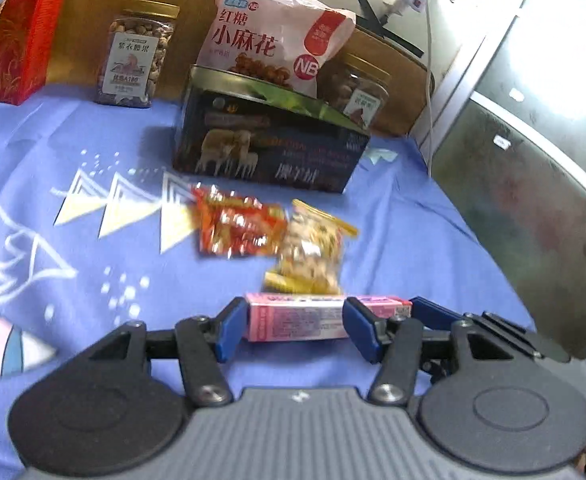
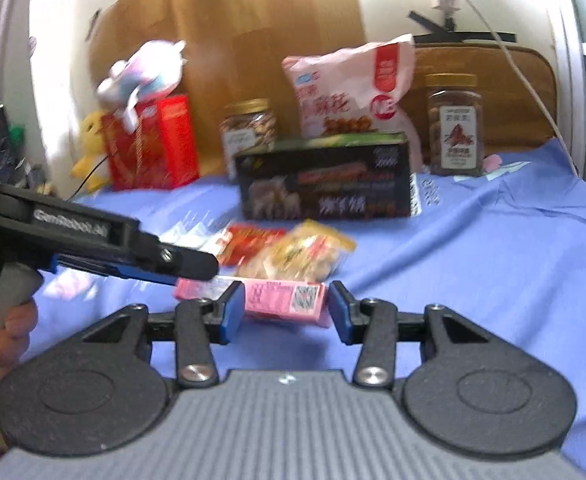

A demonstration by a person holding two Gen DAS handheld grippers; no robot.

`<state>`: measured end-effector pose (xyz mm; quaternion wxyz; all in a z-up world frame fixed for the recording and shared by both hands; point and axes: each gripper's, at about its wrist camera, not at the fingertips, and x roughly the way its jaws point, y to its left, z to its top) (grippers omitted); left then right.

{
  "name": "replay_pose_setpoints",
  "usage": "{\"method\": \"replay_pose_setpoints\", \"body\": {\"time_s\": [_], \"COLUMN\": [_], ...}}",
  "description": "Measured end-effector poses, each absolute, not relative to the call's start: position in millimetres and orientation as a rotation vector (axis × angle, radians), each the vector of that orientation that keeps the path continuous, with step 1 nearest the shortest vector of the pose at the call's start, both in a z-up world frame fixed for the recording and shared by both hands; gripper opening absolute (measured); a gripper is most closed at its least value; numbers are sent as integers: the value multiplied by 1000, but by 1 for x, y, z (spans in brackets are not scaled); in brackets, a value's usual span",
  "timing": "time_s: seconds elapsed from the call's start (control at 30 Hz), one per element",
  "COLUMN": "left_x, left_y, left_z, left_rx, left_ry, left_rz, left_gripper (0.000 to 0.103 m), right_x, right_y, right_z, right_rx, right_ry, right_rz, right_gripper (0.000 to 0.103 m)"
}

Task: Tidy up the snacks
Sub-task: 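Reach the left tool to the pink UHA candy box and grasp it, then lift the pink candy box with the left tool and carry it toward the tin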

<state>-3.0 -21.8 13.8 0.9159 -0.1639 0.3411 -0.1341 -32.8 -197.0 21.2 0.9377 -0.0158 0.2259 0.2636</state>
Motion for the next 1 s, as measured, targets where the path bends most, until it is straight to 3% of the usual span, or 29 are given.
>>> {"method": "replay_pose_setpoints", "body": {"time_s": [0.53,0.7,1.0], "left_x": [-5,-6,4], "left_y": [-29,-28,-28], "left_z": [12,16,47], "left_rx": [-297,-305,-288], "left_ry": [715,724,639], "left_rz": [-290,-300,-297], "left_gripper": [58,57,57], "right_x": [-35,-36,-27], "right_y": [-190,-186,-184], "right_z": [2,5,29], "right_rx": [-84,-139,-149], "right_ry": [533,522,414], "right_rz": [537,501,484], "right_gripper": [58,51,51]}}
